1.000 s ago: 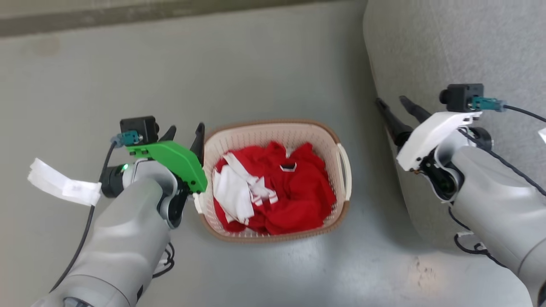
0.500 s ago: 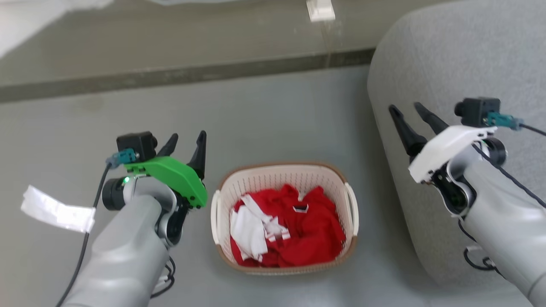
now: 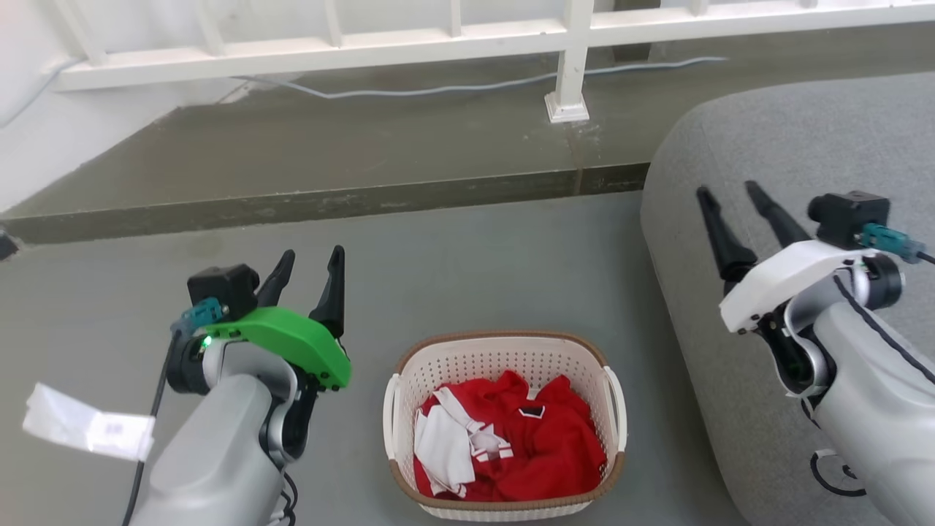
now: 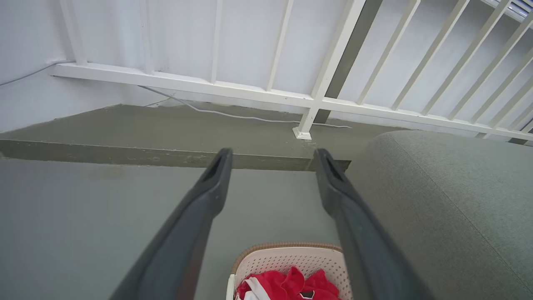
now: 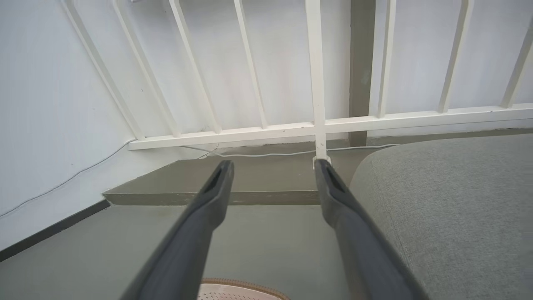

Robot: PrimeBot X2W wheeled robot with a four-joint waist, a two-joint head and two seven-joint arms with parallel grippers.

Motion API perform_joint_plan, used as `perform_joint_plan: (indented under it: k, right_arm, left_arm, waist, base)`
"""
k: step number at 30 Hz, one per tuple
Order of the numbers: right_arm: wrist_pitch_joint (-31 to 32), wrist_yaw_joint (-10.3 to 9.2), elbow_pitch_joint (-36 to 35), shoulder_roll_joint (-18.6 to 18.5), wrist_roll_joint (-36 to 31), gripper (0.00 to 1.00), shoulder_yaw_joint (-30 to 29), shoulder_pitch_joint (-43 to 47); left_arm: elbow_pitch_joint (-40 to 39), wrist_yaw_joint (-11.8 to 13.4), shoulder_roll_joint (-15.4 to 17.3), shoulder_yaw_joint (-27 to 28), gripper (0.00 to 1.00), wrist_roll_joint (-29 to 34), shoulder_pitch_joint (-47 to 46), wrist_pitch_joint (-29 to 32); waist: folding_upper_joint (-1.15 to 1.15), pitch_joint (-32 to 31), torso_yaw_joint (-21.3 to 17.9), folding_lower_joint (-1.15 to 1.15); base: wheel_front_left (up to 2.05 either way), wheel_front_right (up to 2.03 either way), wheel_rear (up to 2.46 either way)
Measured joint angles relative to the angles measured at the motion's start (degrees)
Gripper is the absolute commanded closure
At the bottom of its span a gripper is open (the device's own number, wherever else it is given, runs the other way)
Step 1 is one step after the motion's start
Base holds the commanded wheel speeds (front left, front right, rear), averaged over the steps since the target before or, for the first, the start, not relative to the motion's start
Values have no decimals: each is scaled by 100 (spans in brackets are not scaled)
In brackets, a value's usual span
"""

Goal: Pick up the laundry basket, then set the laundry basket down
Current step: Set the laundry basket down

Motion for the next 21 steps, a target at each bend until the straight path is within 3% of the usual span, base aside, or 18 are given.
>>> perform_joint_plan:
  k: [7, 21]
  right_arm:
    - [0, -235, -565, 0, -403, 0, -472, 485]
    - [-1, -247, -1146, 135, -876, 0, -985, 1134]
  left_arm:
    - [-694, 156, 12, 504, 0, 380, 406, -1]
    - [-1351, 214, -32, 854, 0, 884, 1106, -1]
  waist:
    - [0, -37, 19, 0]
    - [0, -25, 27, 0]
  base:
    - [0, 0, 0]
    - [0, 0, 0]
